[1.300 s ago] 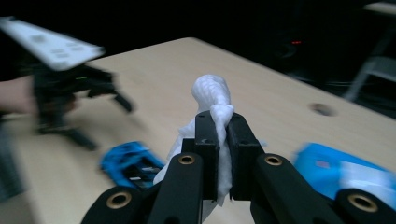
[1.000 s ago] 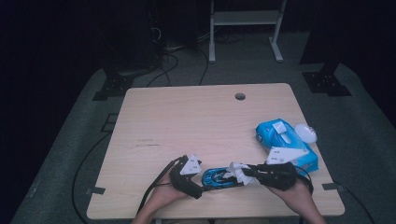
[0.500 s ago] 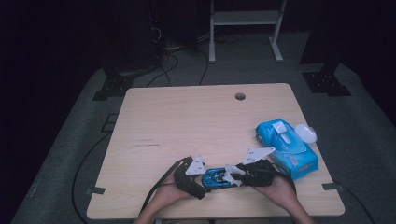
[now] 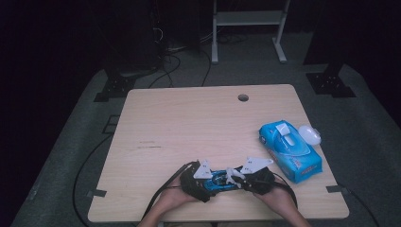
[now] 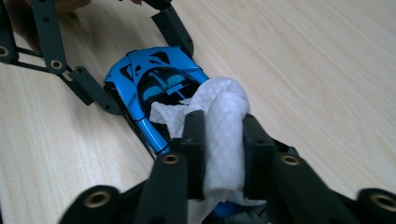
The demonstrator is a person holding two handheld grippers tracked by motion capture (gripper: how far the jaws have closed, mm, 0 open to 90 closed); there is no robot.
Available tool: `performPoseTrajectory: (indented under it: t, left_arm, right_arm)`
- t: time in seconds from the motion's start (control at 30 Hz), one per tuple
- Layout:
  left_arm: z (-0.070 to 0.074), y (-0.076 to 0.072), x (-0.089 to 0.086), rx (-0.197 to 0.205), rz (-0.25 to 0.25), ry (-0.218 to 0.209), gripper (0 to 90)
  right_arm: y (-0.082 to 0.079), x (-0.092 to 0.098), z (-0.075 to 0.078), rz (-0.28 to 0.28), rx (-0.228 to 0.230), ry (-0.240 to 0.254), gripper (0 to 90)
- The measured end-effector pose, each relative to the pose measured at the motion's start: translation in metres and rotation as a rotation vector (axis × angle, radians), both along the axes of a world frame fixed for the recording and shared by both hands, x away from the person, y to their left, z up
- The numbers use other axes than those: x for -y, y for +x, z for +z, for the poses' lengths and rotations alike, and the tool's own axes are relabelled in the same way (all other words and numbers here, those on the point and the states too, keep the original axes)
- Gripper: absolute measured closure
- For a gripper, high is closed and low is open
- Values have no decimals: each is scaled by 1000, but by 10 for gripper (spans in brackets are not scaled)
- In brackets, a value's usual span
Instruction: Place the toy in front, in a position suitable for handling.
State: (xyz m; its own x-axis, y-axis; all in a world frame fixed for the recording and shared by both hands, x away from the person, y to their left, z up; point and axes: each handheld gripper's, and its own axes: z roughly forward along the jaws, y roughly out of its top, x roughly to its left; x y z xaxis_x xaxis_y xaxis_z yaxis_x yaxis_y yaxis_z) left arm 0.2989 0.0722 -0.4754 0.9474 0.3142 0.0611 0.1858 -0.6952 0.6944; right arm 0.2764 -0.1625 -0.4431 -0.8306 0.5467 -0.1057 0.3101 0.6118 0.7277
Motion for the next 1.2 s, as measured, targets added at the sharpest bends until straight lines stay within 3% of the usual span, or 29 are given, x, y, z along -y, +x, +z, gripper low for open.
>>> performPoseTrajectory:
  t: [0.2,0.3,0.43,0.6,0.73,0.77,0.87,0.93,1.07,1.2]
  left_arm:
    - [0,0,0,3,-1,-1,224]
    - [0,0,1,8,-7,1,228]
    - [0,0,1,6,-7,2,229]
    - [0,0,1,5,-8,3,229]
    - [0,0,0,6,-9,0,230]
    - [0,0,0,7,-10,-1,232]
    - [0,0,1,9,-11,-1,234]
    - [0,0,1,8,-10,0,234]
    - [0,0,1,7,-12,1,234]
    - [0,0,1,8,-12,3,235]
  right_arm:
    - [0,21,0,-28,3,4,804]
    - [2,35,1,-53,-30,40,812]
    - [-1,30,1,-49,-23,30,817]
    - [-10,7,0,38,-24,31,819]
    - [-8,13,1,21,-22,20,821]
    - [-7,23,0,-9,-3,-10,822]
    - [-5,36,1,-37,-22,33,823]
    - [-5,37,3,-41,-13,24,824]
    - [-6,26,1,-16,-6,22,826]
    - [-14,-1,1,74,-8,47,825]
